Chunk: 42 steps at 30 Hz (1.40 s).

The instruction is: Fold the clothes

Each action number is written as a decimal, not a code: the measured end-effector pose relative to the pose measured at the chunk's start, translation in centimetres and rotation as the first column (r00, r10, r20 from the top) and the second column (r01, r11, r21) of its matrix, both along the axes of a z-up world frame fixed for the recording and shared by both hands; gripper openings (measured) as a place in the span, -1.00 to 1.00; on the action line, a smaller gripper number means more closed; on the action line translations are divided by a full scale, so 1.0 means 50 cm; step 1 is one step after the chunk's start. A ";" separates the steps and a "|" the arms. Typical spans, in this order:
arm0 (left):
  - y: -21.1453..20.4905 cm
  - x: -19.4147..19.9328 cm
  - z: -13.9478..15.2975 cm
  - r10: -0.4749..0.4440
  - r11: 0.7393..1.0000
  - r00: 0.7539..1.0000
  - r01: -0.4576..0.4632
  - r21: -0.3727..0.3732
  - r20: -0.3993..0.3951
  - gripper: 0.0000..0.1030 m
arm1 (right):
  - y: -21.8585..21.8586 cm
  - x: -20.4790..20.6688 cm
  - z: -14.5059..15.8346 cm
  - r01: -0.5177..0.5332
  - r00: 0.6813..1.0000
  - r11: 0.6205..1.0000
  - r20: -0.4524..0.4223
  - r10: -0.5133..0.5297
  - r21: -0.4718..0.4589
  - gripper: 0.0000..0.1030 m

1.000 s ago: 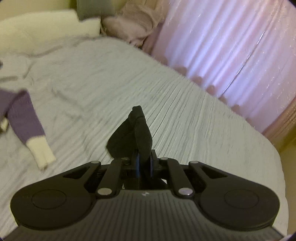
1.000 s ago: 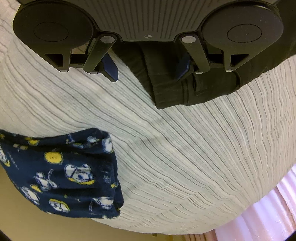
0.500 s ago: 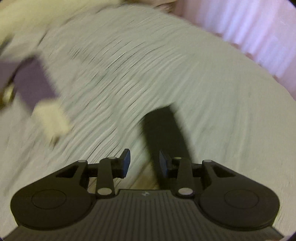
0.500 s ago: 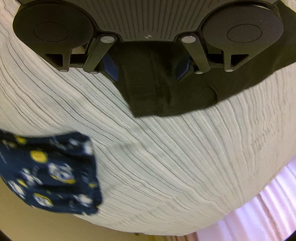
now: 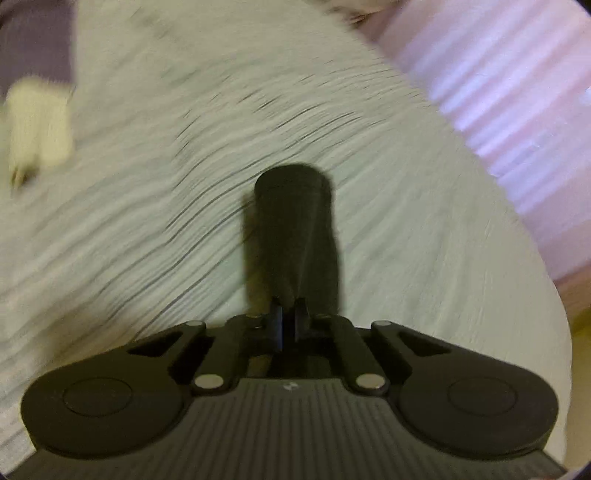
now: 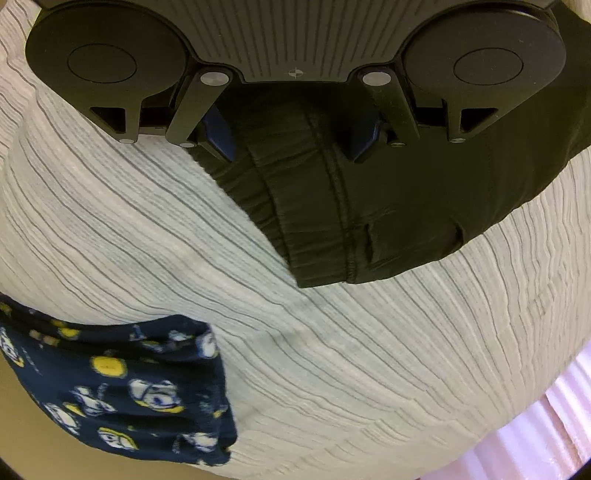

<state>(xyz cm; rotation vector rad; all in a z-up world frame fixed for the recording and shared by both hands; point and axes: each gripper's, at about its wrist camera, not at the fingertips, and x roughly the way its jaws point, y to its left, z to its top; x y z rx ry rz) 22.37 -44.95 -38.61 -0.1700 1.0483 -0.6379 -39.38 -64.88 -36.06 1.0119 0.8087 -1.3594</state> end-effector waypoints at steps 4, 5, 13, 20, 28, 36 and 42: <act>-0.099 -0.122 0.082 -0.321 0.947 0.913 0.312 0.073 0.253 -0.94 | -0.001 0.006 -0.009 0.009 1.000 1.000 -0.018 -0.009 0.001 0.40; -0.124 -0.155 0.100 -0.405 0.914 0.862 0.391 0.107 0.304 -0.92 | -0.001 0.007 -0.011 0.014 1.000 1.000 -0.022 -0.014 0.000 0.40; -0.179 -0.383 0.082 -0.863 0.502 0.452 0.821 0.272 0.227 -0.62 | -0.008 0.012 -0.020 0.031 0.999 0.999 -0.029 -0.031 0.007 0.40; -0.181 -0.262 0.142 -0.844 0.534 0.509 0.828 0.171 0.170 -0.18 | -0.001 0.006 -0.031 0.043 0.999 0.999 -0.002 -0.043 -0.022 0.41; -0.269 -0.213 0.043 -0.886 0.458 0.462 0.885 0.077 -0.037 -0.28 | -0.006 0.006 -0.030 0.044 0.999 0.999 0.004 -0.044 -0.021 0.48; -0.149 -0.134 0.143 -0.696 0.707 0.710 0.704 -0.066 0.108 -0.94 | 0.002 0.007 -0.027 0.030 1.000 0.999 -0.001 -0.030 -0.030 0.48; 0.147 0.029 0.219 0.055 0.986 0.997 -0.046 -0.162 0.053 -0.92 | 0.002 0.010 -0.020 0.043 0.999 0.999 -0.003 -0.043 -0.028 0.48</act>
